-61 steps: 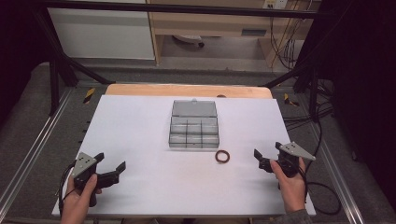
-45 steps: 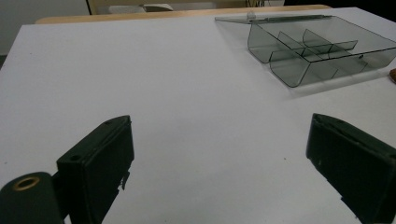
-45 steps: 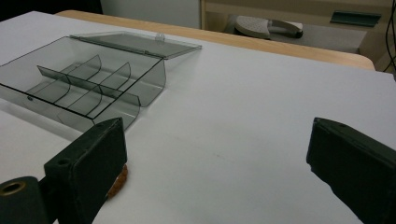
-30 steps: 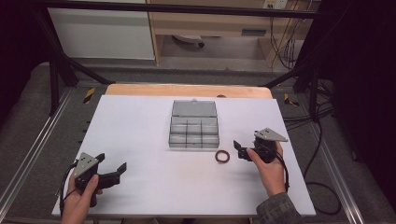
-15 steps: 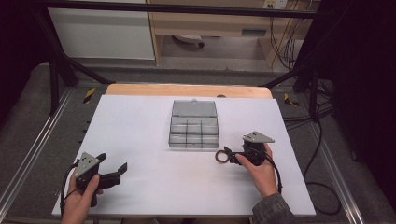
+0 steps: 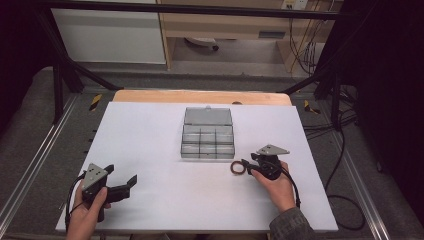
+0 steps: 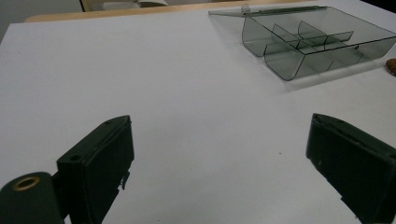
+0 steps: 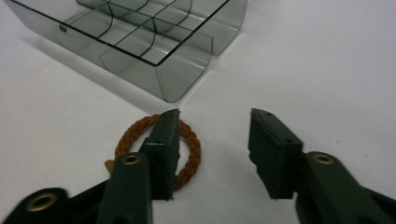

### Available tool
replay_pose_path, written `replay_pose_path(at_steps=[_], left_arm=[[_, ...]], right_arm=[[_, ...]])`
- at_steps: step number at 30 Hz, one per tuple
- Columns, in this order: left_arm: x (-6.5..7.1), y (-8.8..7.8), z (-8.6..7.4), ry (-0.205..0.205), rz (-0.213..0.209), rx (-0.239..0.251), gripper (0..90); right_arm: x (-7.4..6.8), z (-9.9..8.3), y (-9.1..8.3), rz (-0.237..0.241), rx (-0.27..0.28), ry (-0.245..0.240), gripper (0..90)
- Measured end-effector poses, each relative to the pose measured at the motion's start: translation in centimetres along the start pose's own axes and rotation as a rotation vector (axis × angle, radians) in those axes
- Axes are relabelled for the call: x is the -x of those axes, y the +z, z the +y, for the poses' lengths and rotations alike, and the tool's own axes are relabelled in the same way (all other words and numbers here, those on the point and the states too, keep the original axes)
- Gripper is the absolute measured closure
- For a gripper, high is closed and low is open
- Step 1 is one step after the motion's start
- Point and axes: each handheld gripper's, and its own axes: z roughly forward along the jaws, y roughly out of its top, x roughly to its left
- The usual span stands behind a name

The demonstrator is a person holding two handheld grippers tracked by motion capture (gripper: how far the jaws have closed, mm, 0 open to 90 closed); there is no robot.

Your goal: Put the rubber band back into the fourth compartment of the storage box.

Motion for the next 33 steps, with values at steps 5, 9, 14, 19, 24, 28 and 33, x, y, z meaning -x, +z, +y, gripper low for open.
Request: replay_pose_path(at_steps=[5,9,14,19,24,28,33], left_arm=[[0.1,0.0,-0.1,0.000,-0.003,-0.005,7.4],[0.1,0.1,-0.1,-0.001,-0.004,-0.006,7.4],[0.0,0.1,-0.1,-0.001,-0.007,-0.006,7.4],[0.1,0.0,-0.1,0.000,-0.011,-0.009,7.4],[0.0,0.1,-0.1,-0.003,-0.005,-0.008,7.4],[0.1,0.0,-0.2,-0.005,-0.006,-0.006,7.4],[0.0,0.0,-0.2,-0.003,-0.006,-0.011,7.4]], right_arm=[[-0.5,-0.3,0.6,0.026,-0.037,-0.024,66.3],[-1.0,-0.5,0.9,0.030,-0.064,-0.055,76.3],[-1.0,-0.6,1.0,0.041,-0.082,-0.061,83.6],[-1.2,-0.4,0.7,0.078,-0.065,-0.055,85.6],[-2.0,0.2,0.2,0.115,-0.031,-0.050,85.9],[-2.6,0.9,0.2,0.136,-0.014,-0.062,86.0],[-3.9,1.6,0.3,0.163,-0.017,-0.092,86.0]])
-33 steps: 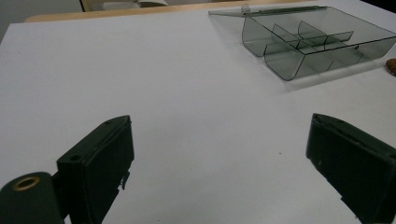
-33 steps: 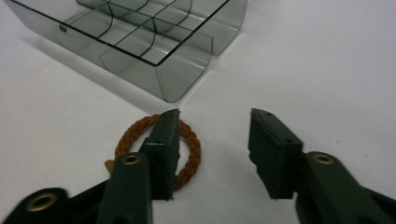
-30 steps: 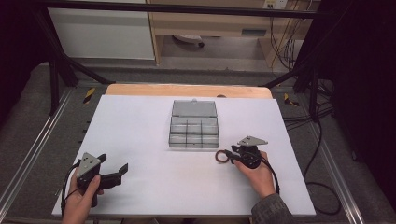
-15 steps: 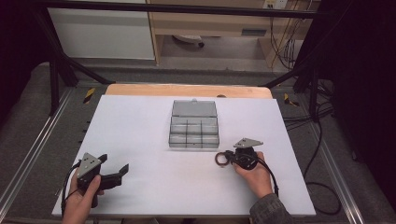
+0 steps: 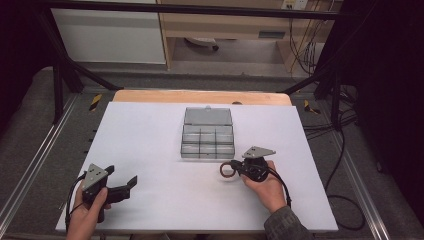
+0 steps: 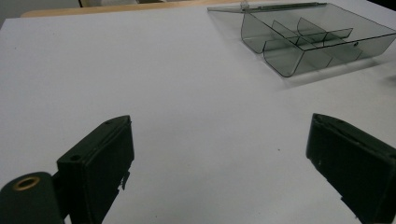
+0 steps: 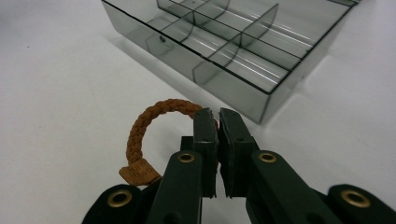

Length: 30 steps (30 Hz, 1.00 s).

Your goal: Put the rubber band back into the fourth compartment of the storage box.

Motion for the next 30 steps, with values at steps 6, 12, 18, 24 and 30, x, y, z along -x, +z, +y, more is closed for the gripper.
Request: replay_pose_path(at_steps=[6,12,18,24,30], left_arm=[[-0.2,-0.1,0.1,-0.006,0.003,0.004,7.4],[-0.1,-0.2,0.1,0.001,0.005,0.003,7.4],[-0.1,0.0,0.0,0.000,0.005,-0.001,7.4],[-0.2,-0.1,0.0,-0.002,0.008,-0.003,7.4],[-0.1,-0.1,0.0,-0.005,0.006,-0.005,7.4]], right_arm=[[-0.8,0.6,0.1,0.024,0.003,-0.019,86.0],[-1.6,1.6,0.4,0.044,0.005,-0.043,86.1],[-2.4,3.4,1.0,0.061,0.015,-0.071,86.1],[-3.1,5.4,1.8,0.065,0.019,-0.111,86.1],[-3.2,7.4,1.9,0.059,0.041,-0.129,86.0]])
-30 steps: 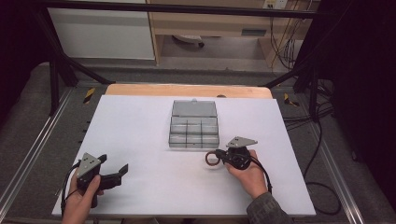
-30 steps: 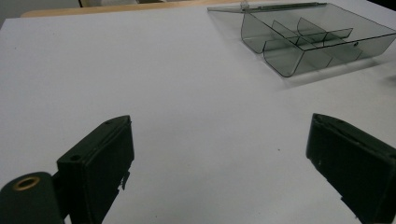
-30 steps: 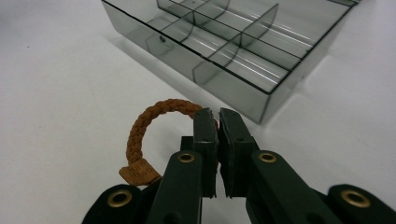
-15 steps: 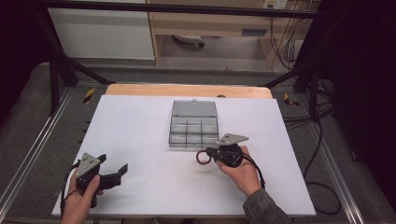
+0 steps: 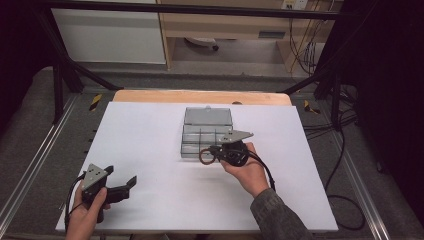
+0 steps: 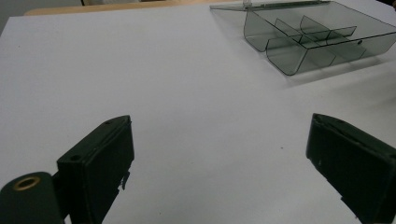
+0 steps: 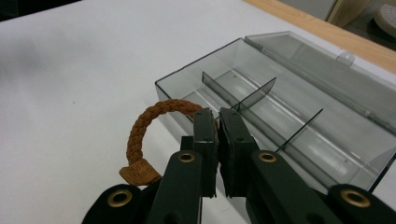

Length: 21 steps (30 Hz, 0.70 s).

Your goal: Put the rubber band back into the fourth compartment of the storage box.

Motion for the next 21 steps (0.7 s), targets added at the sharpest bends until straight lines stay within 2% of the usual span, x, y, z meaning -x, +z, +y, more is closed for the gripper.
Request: replay_pose_path(at_steps=[6,11,21], left_arm=[[-0.1,0.1,-0.1,-0.012,0.000,-0.001,7.5],[0.1,0.2,-0.1,-0.005,-0.007,-0.007,7.5],[0.0,0.2,-0.1,-0.008,-0.008,-0.006,7.5]], right_arm=[[0.5,1.0,-0.2,-0.009,0.040,0.010,86.1],[1.3,1.8,-0.1,-0.026,0.070,0.037,86.1],[2.5,2.8,0.5,-0.055,0.073,0.055,86.1]])
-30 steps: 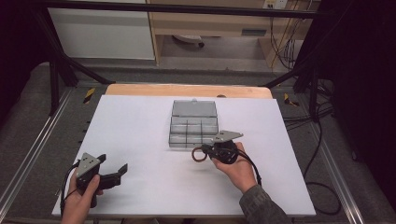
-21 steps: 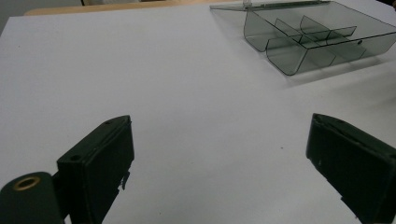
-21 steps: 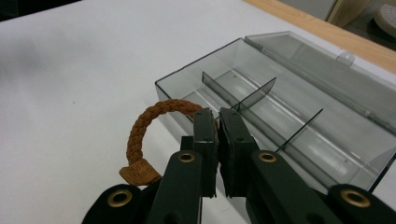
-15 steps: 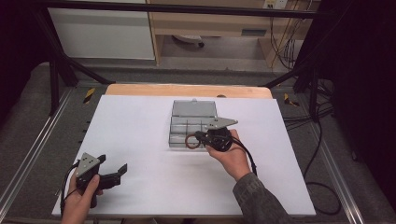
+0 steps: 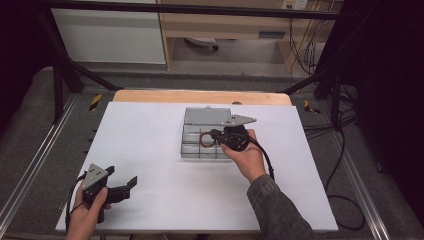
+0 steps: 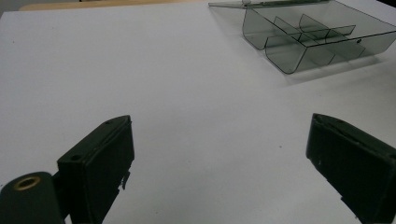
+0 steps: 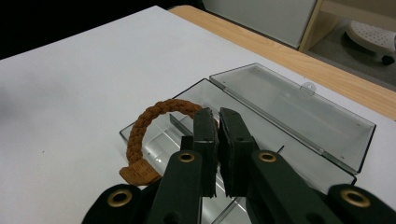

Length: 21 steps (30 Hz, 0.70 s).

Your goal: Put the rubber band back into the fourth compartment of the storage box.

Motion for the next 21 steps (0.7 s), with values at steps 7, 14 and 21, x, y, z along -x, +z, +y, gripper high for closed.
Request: replay_pose_path(at_steps=[7,14,21], left_arm=[[0.0,0.1,0.0,0.004,-0.001,-0.003,7.5],[0.0,0.2,0.0,0.000,-0.004,-0.008,7.5],[0.1,0.3,0.0,0.006,-0.008,-0.016,7.5]], right_arm=[[0.3,0.2,0.5,-0.018,0.014,0.005,86.1],[0.8,0.1,1.3,-0.057,0.036,0.021,86.1],[0.7,0.1,2.0,-0.077,0.050,0.040,86.1]])
